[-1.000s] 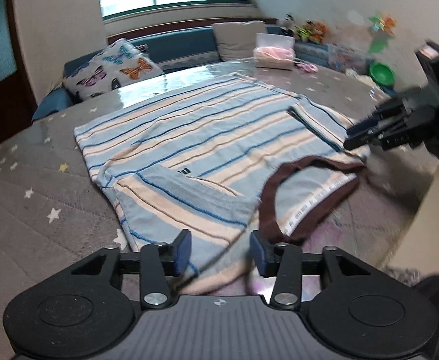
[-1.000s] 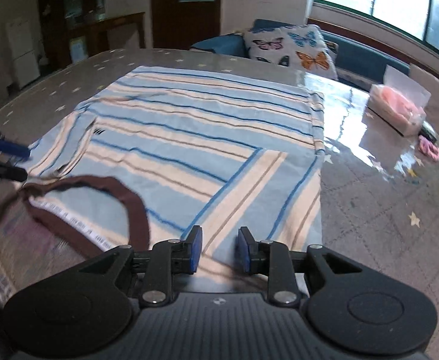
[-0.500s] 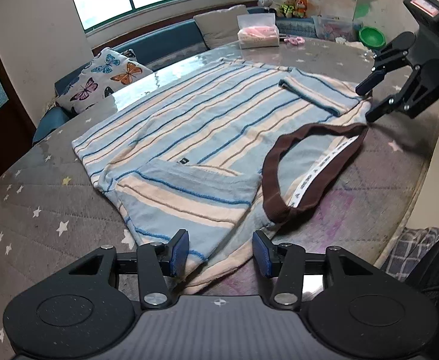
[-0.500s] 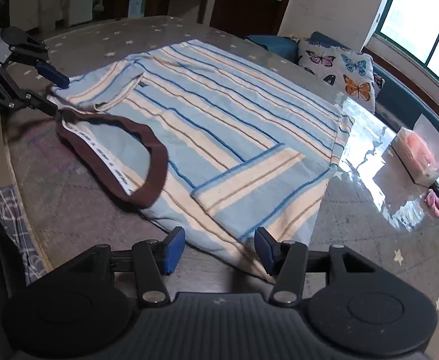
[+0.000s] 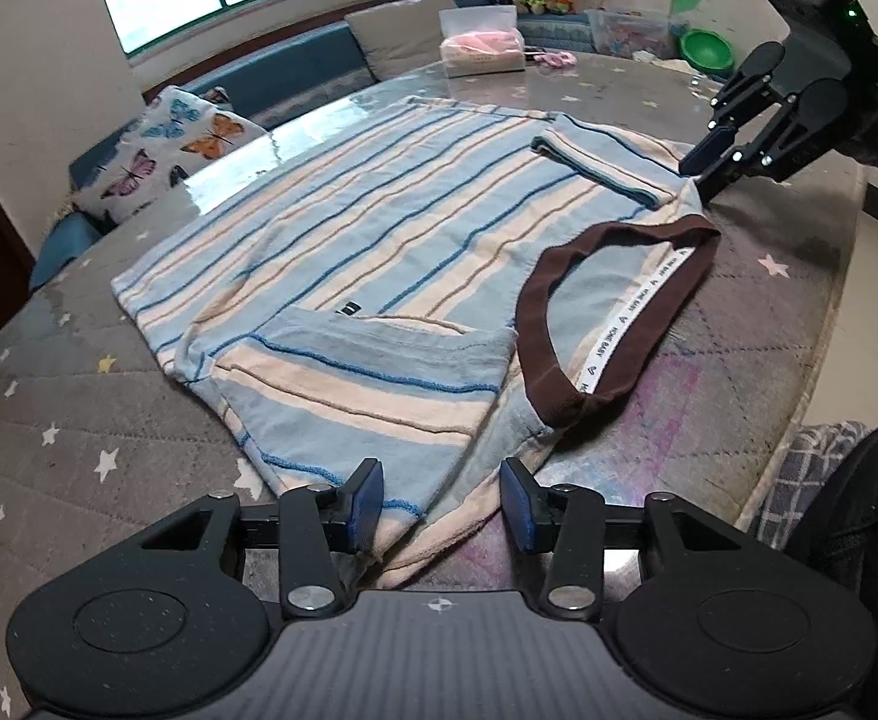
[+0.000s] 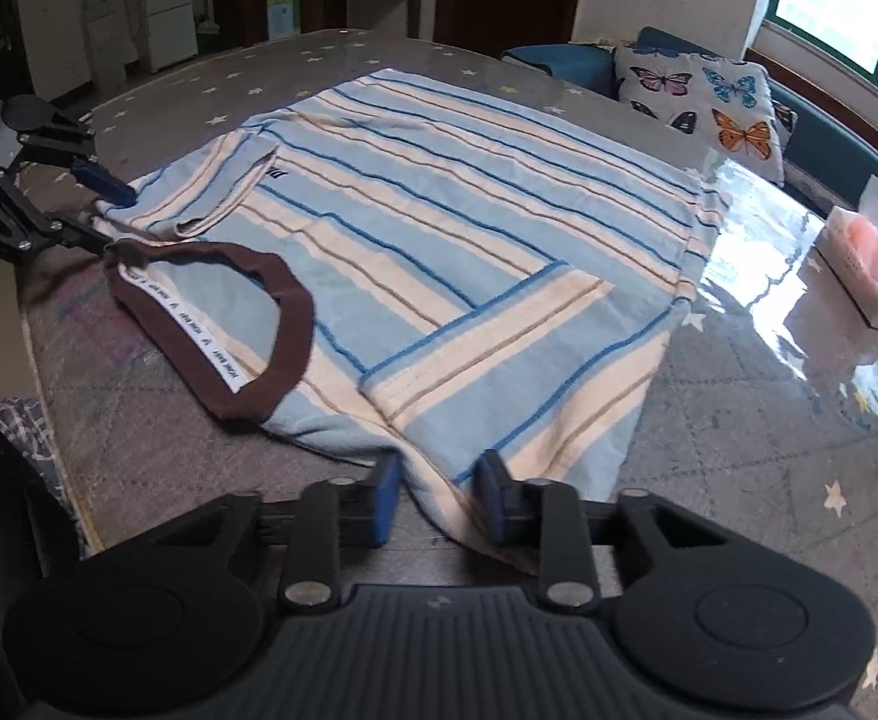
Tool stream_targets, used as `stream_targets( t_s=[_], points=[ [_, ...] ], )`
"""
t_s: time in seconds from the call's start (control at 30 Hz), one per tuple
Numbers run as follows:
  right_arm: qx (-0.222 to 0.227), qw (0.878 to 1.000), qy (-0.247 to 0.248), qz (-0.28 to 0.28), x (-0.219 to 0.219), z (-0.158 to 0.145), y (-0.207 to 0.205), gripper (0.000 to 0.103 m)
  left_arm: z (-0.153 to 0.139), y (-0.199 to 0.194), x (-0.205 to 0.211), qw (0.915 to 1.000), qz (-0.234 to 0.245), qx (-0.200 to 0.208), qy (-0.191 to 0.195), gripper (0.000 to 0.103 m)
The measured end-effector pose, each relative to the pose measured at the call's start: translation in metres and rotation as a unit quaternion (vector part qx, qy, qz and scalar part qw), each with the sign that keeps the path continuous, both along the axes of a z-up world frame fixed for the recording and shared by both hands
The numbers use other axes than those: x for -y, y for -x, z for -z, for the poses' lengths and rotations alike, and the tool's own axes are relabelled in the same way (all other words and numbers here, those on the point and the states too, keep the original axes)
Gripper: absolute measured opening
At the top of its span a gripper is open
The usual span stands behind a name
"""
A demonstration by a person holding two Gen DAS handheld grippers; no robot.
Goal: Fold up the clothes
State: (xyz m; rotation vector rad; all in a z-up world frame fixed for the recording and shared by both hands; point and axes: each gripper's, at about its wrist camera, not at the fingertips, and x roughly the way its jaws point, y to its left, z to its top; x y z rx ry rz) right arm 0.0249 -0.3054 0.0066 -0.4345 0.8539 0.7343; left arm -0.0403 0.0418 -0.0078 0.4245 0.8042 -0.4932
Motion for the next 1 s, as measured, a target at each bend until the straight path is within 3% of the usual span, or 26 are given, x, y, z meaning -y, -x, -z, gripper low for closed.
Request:
stream_targets(
  t_s=[0.3,0.5,0.57,0.77,1.0],
  points=[
    [0.001,1.000,-0.006,0.001,0.004,0.000,0.000,0.023,0.001,-0.003,-0.005,0.9995,0.024,-0.020,0.004,0.045],
    [0.011,1.000,-0.011,0.020,0.000,0.001,0.002,0.009,0.002,-0.005,-0.004,0.9993,0.024,-0.020,0.019,0.012],
    [0.015,0.999,-0.015,0.030,0.000,0.001,0.004,0.007,0.002,-0.006,-0.002,0.9996,0.016,-0.015,0.020,0.008],
    [0.055,0.997,-0.033,0.047,-0.003,-0.014,0.022,0.005,-0.014,0.007,-0.006,0.9992,-0.015,0.024,0.028,0.006],
    [0.084,0.995,-0.038,0.035,-0.008,-0.043,0.064,0.004,-0.047,0.051,-0.020,0.9958,-0.054,0.065,0.037,0.006]
  ],
)
